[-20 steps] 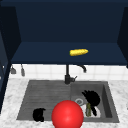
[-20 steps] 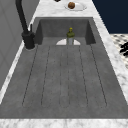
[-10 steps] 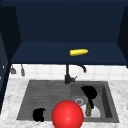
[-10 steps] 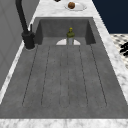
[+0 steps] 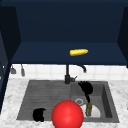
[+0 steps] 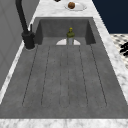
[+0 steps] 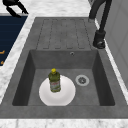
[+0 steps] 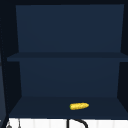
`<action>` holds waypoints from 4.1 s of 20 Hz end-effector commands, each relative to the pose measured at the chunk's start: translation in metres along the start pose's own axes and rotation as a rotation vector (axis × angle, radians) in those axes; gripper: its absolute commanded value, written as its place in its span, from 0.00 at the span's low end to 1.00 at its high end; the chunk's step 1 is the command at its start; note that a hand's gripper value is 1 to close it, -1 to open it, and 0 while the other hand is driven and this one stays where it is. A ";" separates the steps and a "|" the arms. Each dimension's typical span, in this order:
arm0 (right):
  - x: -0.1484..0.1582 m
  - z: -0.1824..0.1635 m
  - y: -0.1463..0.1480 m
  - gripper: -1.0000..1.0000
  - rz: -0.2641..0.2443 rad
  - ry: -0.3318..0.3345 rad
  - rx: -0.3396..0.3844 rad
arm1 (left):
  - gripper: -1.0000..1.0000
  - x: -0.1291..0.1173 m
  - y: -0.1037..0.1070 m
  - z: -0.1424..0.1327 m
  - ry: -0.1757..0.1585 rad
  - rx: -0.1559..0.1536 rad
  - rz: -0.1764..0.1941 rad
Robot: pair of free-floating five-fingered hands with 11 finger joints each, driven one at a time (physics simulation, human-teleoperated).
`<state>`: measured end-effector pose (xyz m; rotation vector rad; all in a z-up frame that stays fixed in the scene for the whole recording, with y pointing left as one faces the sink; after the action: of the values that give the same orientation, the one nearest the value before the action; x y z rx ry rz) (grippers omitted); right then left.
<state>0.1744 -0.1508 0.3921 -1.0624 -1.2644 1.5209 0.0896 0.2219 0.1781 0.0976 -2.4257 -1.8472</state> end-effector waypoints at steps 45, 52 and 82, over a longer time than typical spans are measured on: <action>-0.029 -0.414 0.141 0.00 -0.045 -0.009 0.039 | 0.50 0.000 0.000 0.000 0.000 0.000 0.000; -0.052 -0.449 0.170 0.00 -0.112 -0.034 0.064 | 0.50 0.000 0.000 0.000 0.000 0.000 0.000; -0.083 -0.546 0.205 1.00 -0.138 -0.023 0.281 | 0.50 0.000 0.000 0.000 0.000 0.000 0.000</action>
<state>0.6873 -0.1252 0.1367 -0.8163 -1.1239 1.5545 0.0896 0.2219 0.1781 0.0976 -2.4257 -1.8472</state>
